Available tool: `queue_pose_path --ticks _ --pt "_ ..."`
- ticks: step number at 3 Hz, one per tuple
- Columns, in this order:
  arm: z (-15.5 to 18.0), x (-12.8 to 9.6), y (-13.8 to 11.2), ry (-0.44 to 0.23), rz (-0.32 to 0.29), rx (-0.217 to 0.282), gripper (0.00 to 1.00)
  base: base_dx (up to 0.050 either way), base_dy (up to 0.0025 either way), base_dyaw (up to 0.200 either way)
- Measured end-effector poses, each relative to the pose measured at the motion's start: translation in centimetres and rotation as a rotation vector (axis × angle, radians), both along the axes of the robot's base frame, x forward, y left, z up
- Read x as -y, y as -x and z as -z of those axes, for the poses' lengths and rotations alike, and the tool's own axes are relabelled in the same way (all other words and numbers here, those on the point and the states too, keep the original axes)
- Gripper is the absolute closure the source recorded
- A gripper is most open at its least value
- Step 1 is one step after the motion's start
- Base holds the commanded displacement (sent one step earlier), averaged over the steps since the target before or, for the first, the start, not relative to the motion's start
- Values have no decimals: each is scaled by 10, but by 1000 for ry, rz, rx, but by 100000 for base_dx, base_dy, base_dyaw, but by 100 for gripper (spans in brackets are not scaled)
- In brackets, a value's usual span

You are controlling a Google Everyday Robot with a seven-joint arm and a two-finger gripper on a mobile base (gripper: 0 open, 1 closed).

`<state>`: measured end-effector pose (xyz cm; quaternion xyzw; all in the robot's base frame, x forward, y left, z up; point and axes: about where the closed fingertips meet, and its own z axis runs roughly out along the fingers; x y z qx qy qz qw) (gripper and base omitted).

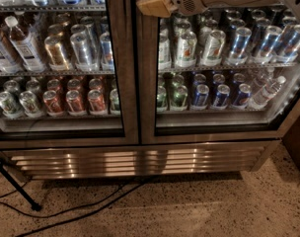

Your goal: Open right fridge door

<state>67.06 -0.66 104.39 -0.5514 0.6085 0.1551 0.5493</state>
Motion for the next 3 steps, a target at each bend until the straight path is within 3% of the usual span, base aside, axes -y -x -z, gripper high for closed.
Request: queue_pose_path --ticks 3 --pt "-1 1 0 -12 6 -12 100 0 0 0"
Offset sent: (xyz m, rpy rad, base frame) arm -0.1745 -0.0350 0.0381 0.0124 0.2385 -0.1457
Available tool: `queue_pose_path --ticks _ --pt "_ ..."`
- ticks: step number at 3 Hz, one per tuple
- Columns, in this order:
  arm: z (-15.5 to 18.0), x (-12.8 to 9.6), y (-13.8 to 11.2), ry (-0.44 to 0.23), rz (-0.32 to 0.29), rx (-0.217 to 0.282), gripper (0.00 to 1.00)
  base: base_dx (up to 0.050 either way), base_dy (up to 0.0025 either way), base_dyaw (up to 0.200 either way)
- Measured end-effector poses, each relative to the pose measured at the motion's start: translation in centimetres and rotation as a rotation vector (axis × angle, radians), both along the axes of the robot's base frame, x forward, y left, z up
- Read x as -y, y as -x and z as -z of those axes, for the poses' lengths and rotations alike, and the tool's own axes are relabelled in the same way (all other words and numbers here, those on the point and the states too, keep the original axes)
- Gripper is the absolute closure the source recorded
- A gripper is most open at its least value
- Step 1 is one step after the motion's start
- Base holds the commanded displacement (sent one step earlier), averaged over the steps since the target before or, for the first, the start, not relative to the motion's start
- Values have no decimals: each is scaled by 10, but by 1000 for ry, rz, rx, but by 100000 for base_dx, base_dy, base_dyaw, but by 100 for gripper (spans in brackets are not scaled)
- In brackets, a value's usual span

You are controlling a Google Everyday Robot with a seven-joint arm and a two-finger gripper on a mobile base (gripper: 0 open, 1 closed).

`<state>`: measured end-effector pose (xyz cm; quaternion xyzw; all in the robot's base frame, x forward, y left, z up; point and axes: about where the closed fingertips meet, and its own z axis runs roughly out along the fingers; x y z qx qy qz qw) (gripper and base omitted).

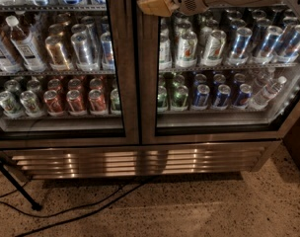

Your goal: Open right fridge door

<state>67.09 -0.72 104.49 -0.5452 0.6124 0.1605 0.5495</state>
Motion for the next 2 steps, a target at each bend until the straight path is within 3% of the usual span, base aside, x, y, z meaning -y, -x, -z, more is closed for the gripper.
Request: queue_pose_path --ticks 1,2 --pt "0 0 -1 0 0 0 100 -4948 -5 38" --pt "1 0 -1 0 0 0 100 0 0 0"
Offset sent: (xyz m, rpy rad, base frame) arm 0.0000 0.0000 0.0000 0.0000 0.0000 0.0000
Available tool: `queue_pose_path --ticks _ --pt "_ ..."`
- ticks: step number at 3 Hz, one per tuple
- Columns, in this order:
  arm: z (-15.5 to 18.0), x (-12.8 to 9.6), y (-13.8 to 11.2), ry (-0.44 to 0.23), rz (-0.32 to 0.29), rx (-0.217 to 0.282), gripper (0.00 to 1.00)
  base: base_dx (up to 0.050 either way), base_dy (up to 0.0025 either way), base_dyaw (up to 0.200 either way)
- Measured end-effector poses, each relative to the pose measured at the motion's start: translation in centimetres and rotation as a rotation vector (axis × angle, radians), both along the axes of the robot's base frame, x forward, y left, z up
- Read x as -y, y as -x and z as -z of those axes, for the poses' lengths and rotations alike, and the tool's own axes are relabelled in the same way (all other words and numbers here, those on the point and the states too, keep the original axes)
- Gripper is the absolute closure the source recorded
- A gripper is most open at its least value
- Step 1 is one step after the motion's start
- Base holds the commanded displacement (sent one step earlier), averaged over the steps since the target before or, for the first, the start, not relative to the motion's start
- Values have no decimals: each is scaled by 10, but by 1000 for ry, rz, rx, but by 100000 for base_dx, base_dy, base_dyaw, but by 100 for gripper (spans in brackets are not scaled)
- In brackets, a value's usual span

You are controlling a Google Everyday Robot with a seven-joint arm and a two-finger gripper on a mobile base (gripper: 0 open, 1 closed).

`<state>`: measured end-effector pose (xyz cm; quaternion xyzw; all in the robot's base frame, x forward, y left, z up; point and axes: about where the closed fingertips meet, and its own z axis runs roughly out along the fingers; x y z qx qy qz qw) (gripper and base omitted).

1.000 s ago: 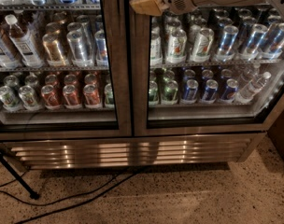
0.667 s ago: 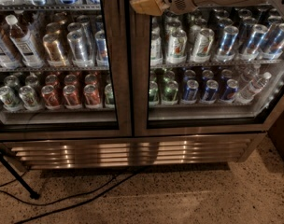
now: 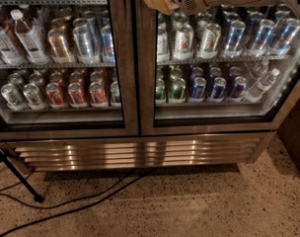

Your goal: Open right fridge door

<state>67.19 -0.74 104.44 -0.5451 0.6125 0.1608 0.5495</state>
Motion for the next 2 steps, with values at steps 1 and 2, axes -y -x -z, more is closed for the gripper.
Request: queue_pose_path --ticks 1,2 --pt "5 -6 -3 -42 -20 -46 100 0 0 0" --pt "5 -4 -9 -42 -20 -46 100 0 0 0"
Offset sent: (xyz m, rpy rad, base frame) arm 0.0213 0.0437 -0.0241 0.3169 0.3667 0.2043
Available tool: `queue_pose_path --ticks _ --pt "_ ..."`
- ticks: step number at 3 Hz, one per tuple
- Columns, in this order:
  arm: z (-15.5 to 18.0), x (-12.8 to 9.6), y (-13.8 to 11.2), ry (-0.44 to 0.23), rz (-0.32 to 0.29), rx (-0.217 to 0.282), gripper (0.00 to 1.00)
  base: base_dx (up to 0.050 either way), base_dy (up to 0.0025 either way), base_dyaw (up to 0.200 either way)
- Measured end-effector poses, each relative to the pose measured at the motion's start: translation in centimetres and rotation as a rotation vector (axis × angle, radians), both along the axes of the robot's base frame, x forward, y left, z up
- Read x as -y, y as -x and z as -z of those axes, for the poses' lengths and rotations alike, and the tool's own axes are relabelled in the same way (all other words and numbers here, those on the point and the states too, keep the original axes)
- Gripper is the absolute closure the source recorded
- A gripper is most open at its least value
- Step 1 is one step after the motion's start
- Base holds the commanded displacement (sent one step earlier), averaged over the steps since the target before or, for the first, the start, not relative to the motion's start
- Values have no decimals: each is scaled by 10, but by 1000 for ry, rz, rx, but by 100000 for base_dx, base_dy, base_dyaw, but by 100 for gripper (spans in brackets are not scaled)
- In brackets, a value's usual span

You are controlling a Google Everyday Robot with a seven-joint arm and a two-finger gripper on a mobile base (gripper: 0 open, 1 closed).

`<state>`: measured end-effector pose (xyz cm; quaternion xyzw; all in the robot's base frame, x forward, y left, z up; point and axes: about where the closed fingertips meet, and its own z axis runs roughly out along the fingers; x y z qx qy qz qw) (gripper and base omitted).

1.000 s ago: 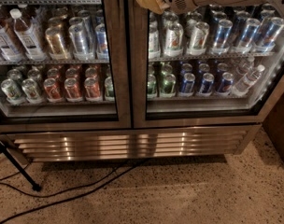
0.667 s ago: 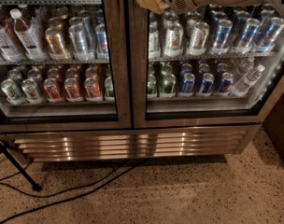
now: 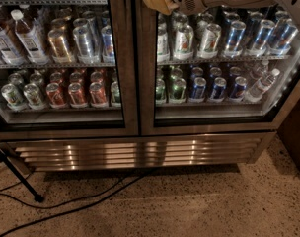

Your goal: Open right fridge door

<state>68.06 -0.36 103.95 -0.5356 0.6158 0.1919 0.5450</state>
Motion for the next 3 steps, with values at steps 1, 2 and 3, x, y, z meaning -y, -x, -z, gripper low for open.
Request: queue_pose_path --ticks 1,2,3 --pt "0 1 -3 0 0 0 100 0 0 0" --pt "0 3 -8 0 0 0 100 0 0 0" --pt "-1 4 -13 0 0 0 100 0 0 0"
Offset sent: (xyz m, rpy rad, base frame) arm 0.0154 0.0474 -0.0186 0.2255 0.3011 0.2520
